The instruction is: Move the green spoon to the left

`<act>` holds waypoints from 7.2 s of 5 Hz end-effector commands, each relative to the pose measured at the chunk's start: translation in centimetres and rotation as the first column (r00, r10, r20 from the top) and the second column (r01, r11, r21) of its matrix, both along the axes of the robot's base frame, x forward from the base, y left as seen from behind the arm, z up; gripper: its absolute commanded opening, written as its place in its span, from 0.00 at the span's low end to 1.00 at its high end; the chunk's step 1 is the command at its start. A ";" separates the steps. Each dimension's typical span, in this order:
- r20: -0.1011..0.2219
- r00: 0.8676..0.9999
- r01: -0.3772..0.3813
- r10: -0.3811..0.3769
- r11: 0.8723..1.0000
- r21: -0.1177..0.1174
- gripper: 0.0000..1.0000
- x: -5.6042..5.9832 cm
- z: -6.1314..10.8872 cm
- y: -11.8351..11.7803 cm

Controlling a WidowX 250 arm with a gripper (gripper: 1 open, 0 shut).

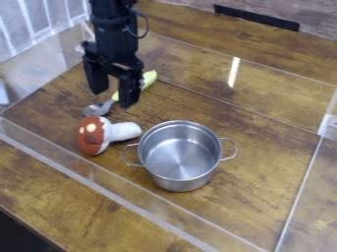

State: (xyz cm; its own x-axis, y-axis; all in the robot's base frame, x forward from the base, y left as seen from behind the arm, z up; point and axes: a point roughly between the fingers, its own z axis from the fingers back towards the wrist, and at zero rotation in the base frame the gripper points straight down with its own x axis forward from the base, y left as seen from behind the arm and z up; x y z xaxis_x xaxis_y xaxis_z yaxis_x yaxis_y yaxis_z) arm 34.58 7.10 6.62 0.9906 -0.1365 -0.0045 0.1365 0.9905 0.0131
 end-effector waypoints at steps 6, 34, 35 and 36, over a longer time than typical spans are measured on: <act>0.168 0.986 0.026 -0.016 0.998 -0.058 1.00 2.2 1.4 1.0; 0.240 0.929 0.332 -0.280 0.920 -0.209 0.00 1.0 -1.4 5.7; 0.232 0.940 0.303 -0.252 0.928 -0.218 0.00 1.2 -0.3 5.9; 0.230 0.948 0.272 -0.221 0.937 -0.221 0.00 1.4 0.9 6.1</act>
